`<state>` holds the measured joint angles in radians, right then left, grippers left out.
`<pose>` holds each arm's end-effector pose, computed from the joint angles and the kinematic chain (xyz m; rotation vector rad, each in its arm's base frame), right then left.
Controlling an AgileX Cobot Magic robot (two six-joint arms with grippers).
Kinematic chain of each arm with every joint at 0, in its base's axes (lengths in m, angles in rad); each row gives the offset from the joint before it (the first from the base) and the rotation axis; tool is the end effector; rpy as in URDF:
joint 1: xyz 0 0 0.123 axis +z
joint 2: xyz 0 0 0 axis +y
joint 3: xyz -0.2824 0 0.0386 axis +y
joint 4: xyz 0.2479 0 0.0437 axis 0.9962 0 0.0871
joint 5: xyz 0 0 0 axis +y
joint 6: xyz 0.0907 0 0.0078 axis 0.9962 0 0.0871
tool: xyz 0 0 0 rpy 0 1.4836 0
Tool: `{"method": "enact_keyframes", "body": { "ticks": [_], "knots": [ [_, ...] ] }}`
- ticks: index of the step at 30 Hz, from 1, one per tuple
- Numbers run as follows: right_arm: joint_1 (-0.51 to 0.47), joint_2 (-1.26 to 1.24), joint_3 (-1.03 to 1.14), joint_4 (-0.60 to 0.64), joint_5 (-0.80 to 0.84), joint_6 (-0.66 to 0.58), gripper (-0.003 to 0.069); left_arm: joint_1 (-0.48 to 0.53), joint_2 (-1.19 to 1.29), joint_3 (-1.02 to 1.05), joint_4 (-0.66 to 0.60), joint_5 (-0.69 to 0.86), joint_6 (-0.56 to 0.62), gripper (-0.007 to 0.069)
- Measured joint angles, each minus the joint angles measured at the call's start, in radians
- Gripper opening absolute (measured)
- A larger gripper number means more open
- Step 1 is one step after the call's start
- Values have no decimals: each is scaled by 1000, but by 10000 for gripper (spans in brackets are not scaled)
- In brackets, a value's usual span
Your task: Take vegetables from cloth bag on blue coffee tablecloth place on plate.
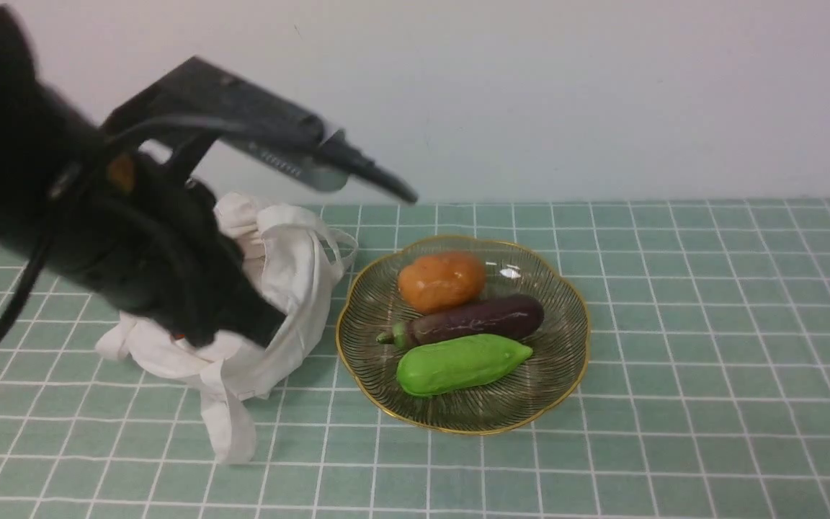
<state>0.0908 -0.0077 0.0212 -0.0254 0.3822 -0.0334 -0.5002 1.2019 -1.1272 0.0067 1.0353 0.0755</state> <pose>0.0523 0.0039 0.1720 -0.1322 1.8745 0.0143 0.2038 -0.1108 0.3476 0.7406 2.4931 -0.1455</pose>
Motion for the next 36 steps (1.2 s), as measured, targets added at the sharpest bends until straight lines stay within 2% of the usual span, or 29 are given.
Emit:
{"method": "enact_keyframes", "body": {
  "ticks": [4,10,15,28,33,36],
  "knots": [
    [0,0,0,0,0,0,-15,0,-140,176,-63,-104,0,-8],
    [0,0,0,0,0,0,-15,0,-382,501,-229,-401,0,-8],
    [0,0,0,0,0,0,-15,0,-502,620,-299,-457,0,-8],
    [0,0,0,0,0,0,-15,0,-532,649,-300,-382,8,-8],
    [0,0,0,0,0,0,-15,2,-565,661,-228,-430,-9,-8],
    [0,0,0,0,0,0,-15,45,-648,699,-160,-495,-62,-8]
  ]
}}
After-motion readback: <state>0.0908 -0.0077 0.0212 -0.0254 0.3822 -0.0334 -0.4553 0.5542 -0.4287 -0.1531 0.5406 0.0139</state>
